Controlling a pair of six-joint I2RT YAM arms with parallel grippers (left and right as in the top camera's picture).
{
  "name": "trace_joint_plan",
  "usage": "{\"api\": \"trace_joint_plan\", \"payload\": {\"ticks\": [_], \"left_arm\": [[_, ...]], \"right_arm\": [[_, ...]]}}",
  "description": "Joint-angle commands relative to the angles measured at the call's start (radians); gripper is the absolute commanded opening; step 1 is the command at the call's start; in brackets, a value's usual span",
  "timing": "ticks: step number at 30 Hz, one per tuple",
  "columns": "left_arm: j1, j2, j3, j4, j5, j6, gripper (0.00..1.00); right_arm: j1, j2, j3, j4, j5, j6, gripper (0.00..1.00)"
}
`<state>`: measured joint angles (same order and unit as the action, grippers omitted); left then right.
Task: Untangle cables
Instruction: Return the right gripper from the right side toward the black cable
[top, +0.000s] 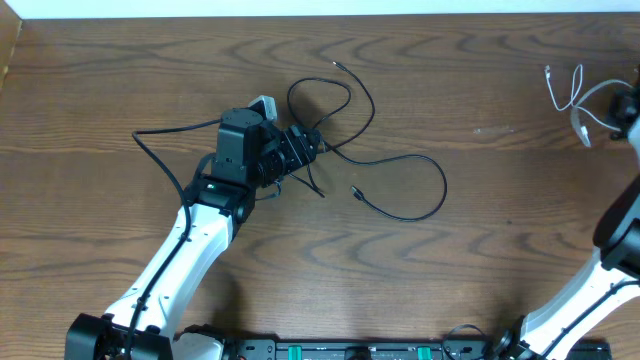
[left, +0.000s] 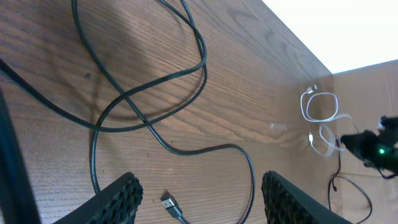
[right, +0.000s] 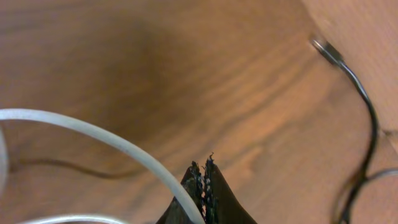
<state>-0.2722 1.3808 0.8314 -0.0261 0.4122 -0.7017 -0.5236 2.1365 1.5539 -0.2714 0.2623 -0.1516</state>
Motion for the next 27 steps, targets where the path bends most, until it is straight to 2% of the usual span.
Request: {"api": "trace_joint_plan", "payload": {"ticks": [1,2,3,4,5,7,8,9,10,13,16,20,22,26,27], "left_arm": [[-0.002,0.005,0.014,0.000,-0.013,0.013,0.63],[-0.002,0.005,0.014,0.000,-0.013,0.013,0.63],[-0.002,0.005,0.014,0.000,-0.013,0.013,0.63],[-0.002,0.005,0.014,0.000,-0.013,0.013,0.63],[-0.002,0.005,0.014,0.000,-0.013,0.013,0.63],[-0.002,0.005,0.014,0.000,-0.027,0.015,0.60],[-0.002,0.005,0.014,0.000,-0.046,0.030,0.32],[-0.002,0.005,0.014,0.000,-0.056,0.036,0.14],[-0.002,0.005,0.014,0.000,-0.063,0.036,0.08],[-0.002,0.005,0.014,0.010,-0.063,0.020,0.08],[-0.002,0.005,0.014,0.033,-0.062,-0.142,0.08],[-0.002,0.005,0.014,0.028,-0.003,-0.681,0.08],[-0.002,0.005,0.014,0.056,0.095,-0.821,0.08],[-0.002,0.005,0.014,0.216,0.296,-0.840,0.08],[-0.002,0.005,0.014,0.295,0.349,-0.824,0.07]], "right_arm": [[-0.060,0.020,0.003,-0.027,-0.014,0.110,0.01],[-0.073,0.024,0.003,-0.045,-0.025,0.166,0.12],[-0.092,0.023,0.003,-0.071,-0.095,0.208,0.68],[-0.100,0.016,0.003,-0.081,-0.158,0.207,0.90],[-0.106,0.008,0.004,-0.092,-0.226,0.206,0.99],[-0.114,-0.037,0.004,-0.116,-0.425,0.207,0.99],[-0.114,-0.066,0.004,-0.117,-0.527,0.207,0.99],[-0.114,-0.090,0.004,-0.115,-0.596,0.207,0.99],[-0.113,-0.125,0.004,-0.113,-0.680,0.207,0.99],[-0.106,-0.230,0.004,-0.106,-0.800,0.208,0.99],[-0.090,-0.363,0.004,-0.126,-0.780,0.207,0.99],[-0.063,-0.564,0.004,-0.183,-0.717,0.208,0.99],[-0.060,-0.623,0.004,-0.201,-0.709,0.209,0.99],[-0.060,-0.713,0.004,-0.201,-0.698,0.266,0.99],[-0.060,-0.722,0.004,-0.201,-0.698,0.291,0.99]]}}
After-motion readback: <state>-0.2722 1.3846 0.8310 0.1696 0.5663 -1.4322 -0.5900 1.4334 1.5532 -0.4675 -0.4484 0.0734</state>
